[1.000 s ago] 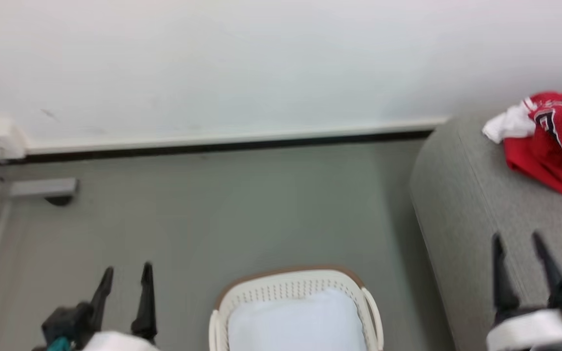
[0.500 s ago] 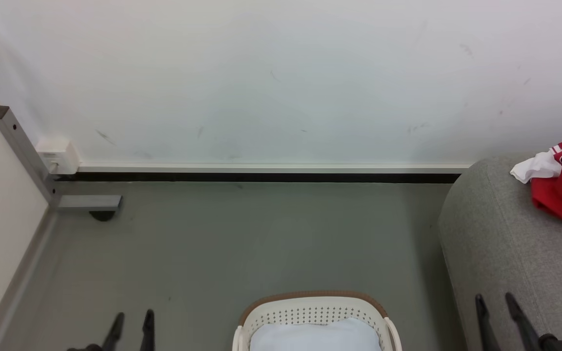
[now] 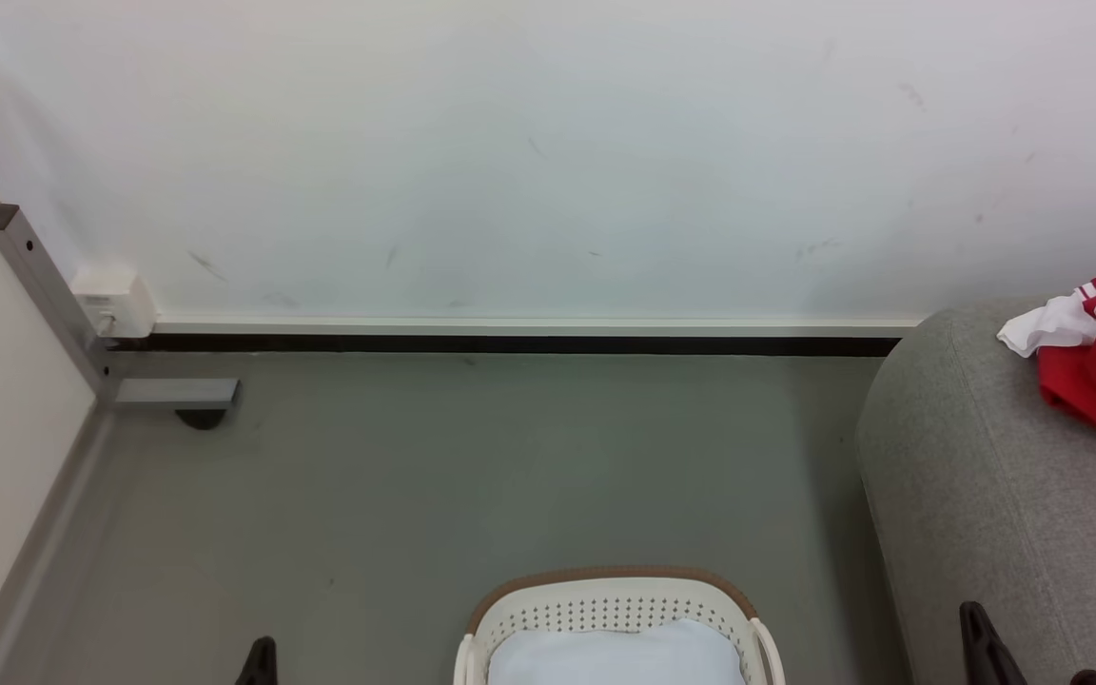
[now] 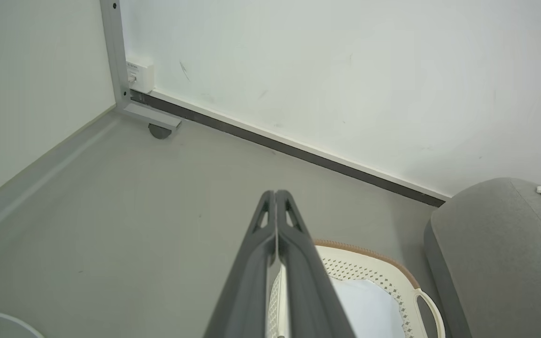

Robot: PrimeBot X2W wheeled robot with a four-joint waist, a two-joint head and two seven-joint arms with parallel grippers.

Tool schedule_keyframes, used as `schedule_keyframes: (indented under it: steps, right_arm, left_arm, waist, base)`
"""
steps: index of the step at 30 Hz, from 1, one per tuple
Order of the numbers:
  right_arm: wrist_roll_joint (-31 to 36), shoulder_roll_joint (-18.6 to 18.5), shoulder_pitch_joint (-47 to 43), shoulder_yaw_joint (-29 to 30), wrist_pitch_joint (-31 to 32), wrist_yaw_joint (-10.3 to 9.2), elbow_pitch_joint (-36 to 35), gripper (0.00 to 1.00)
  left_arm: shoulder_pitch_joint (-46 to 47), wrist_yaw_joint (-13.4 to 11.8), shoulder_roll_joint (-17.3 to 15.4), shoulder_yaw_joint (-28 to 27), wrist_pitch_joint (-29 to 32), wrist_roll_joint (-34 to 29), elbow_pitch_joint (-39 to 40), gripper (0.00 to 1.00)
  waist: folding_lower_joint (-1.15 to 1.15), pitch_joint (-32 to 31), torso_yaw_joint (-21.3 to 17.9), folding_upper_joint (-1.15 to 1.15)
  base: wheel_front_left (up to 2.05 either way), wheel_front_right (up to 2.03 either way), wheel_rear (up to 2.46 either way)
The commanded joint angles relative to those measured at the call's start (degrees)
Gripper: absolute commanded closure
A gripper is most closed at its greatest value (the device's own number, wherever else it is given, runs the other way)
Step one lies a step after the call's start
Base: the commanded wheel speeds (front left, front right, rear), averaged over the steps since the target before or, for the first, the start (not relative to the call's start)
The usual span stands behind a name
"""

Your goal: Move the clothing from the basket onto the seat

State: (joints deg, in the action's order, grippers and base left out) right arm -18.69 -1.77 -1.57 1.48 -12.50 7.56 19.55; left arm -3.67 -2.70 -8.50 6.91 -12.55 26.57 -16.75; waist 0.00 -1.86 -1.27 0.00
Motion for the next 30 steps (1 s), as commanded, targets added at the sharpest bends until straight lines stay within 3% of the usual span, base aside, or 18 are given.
schedule_keyframes:
  steps: [1,30]
  right_arm:
    - [-3.01,-0.29,1.29,0.36,0.5,-0.01,-1.23,1.0]
    - [-28.92,-0.68,3.8,2.08,7.27,-0.04,-3.0,1.0]
  left_arm:
    - [1.62,0.47,-0.19,-0.89,0.57,2.6,0.87,1.0]
    - [4.81,4.08,1.9,-5.53,7.33,25.76,1.71,1.0]
  waist:
    - [0.0,0.03,0.02,0.0]
    - [0.0,0.54,0.33,0.0]
  base:
    - [0.0,0.0,0.0]
    - [0.0,0.0,0.0]
